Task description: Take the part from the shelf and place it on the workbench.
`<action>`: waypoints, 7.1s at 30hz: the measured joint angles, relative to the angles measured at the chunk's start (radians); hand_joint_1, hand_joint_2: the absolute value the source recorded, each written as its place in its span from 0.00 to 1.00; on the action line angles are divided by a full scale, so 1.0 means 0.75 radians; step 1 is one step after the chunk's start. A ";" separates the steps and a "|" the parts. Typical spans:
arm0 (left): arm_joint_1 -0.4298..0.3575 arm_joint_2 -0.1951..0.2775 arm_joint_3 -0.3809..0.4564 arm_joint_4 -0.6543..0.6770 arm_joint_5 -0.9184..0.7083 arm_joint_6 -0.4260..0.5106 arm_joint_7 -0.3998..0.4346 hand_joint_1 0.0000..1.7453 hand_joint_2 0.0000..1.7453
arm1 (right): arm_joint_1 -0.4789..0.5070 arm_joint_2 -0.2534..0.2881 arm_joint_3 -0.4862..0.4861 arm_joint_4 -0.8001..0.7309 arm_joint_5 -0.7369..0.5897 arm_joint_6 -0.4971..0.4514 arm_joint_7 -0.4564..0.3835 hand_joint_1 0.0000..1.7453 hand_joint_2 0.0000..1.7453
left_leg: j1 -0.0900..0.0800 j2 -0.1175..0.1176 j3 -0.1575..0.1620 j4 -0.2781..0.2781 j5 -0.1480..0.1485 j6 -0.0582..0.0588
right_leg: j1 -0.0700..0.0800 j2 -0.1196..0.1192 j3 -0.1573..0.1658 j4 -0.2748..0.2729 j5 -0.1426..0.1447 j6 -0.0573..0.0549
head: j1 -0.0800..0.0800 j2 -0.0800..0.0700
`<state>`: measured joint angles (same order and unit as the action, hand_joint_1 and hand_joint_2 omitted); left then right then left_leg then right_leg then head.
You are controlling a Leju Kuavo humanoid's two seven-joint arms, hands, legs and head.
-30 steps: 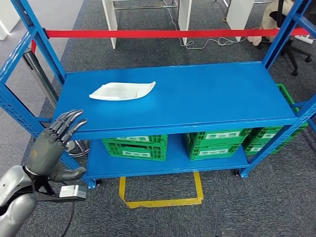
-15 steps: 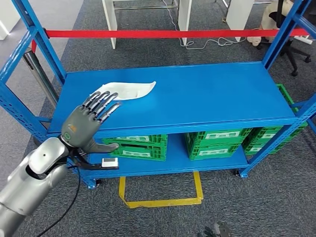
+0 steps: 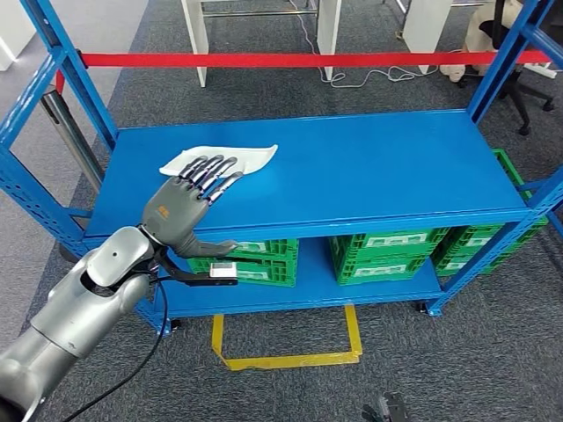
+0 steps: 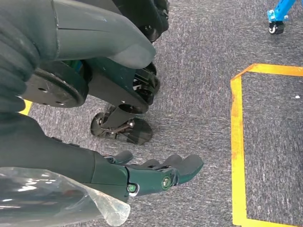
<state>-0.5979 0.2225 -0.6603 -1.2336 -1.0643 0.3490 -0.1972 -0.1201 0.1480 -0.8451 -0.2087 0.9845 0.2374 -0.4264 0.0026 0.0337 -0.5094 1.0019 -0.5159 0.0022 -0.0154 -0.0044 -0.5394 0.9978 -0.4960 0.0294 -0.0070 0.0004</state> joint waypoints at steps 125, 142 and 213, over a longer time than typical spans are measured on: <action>-0.107 -0.070 -0.058 0.403 0.161 -0.209 0.128 0.00 1.00 | 0.070 -0.031 -0.005 0.011 0.139 -0.397 0.774 0.00 1.00 | 0.004 -0.052 -0.260 0.285 0.025 -0.010 | 0.000 0.018 -0.074 0.029 0.035 -0.043 | 0.008 0.000; -0.131 -0.151 -0.070 0.573 0.011 -0.055 0.293 0.00 1.00 | 0.066 -0.032 -0.006 0.011 0.154 -0.397 0.767 0.00 1.00 | 0.002 -0.052 -0.131 0.030 0.095 0.042 | 0.005 0.012 -0.138 0.114 0.028 0.005 | 0.024 0.000; -0.341 -0.150 0.041 1.085 -0.139 -0.530 0.338 1.00 1.00 | 0.066 -0.026 -0.008 0.012 0.211 -0.390 0.727 0.00 1.00 | 0.005 -0.053 -0.083 -0.008 0.104 0.029 | -0.010 0.005 -0.057 0.073 0.014 0.018 | 0.031 0.000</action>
<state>-0.8534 0.1103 -0.6299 -0.4199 -1.1684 -0.0483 0.0563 -0.0705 0.1284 -0.8513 -0.1999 1.1429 -0.0553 0.1190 0.0062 -0.0058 -0.5714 0.9958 -0.4381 0.0242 -0.0231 -0.0006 -0.5822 1.0525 -0.4854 0.0429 0.0164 0.0004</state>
